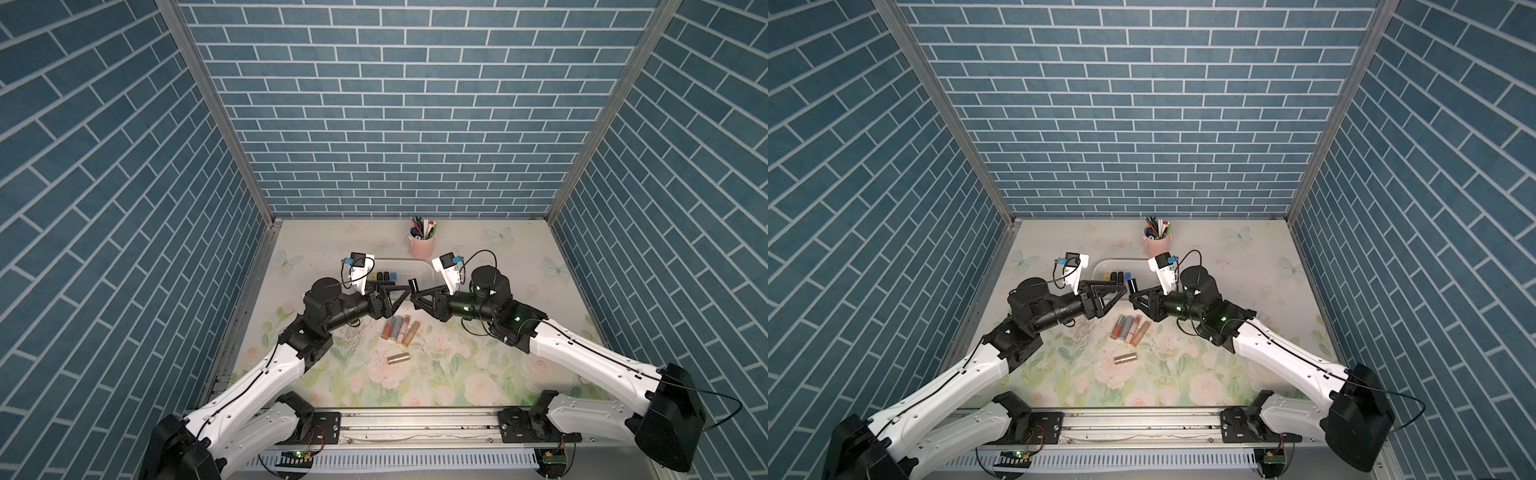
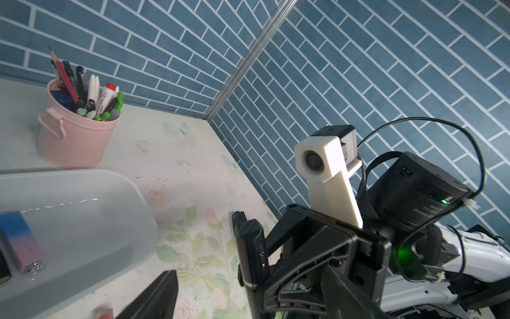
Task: Put the lipstick into the storage box
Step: Place the lipstick in the storage box.
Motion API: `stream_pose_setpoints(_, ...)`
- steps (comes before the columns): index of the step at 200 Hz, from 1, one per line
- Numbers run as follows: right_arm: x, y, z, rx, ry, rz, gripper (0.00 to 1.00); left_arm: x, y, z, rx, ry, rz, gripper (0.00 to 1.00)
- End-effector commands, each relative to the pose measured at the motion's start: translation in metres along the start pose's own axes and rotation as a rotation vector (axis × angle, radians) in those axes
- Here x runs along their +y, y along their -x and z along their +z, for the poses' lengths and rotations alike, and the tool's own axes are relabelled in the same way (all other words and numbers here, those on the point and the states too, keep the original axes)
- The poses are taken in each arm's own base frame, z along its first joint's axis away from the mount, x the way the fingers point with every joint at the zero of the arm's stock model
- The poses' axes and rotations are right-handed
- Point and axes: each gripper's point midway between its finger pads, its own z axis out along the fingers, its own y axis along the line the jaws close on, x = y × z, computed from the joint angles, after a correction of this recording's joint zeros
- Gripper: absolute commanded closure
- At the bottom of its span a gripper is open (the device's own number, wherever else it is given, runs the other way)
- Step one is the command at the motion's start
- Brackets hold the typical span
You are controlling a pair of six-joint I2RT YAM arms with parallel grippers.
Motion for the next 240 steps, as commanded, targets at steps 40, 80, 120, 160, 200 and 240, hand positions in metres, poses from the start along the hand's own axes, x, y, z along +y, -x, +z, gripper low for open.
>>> stream_pose_setpoints(40, 0.025, 0.018, 0.007, -0.006, 0.112, -0.091, 0.85, -0.016, 0.011, 0.011, -0.005, -0.080, 0.006, 0.33)
stream_pose_setpoints(80, 0.026, 0.018, 0.007, -0.003, 0.121, -0.091, 0.86, -0.014, 0.010, 0.014, 0.009, -0.080, 0.003, 0.44)
stream_pose_setpoints(120, 0.024, 0.016, 0.009, 0.004, 0.119, -0.088, 0.86, -0.013, 0.008, 0.015, 0.011, -0.086, -0.005, 0.53)
stream_pose_setpoints(160, 0.022, 0.014, 0.009, 0.007, 0.112, -0.084, 0.86, -0.013, 0.005, 0.015, 0.024, -0.094, -0.009, 0.71)
stream_pose_setpoints(200, 0.018, 0.019, 0.007, -0.017, 0.076, -0.083, 0.74, -0.009, 0.000, 0.016, 0.039, -0.083, -0.017, 0.87)
stream_pose_setpoints(240, 0.020, 0.034, -0.002, -0.062, 0.037, -0.113, 0.43, -0.007, 0.000, 0.016, 0.044, -0.065, -0.021, 0.90)
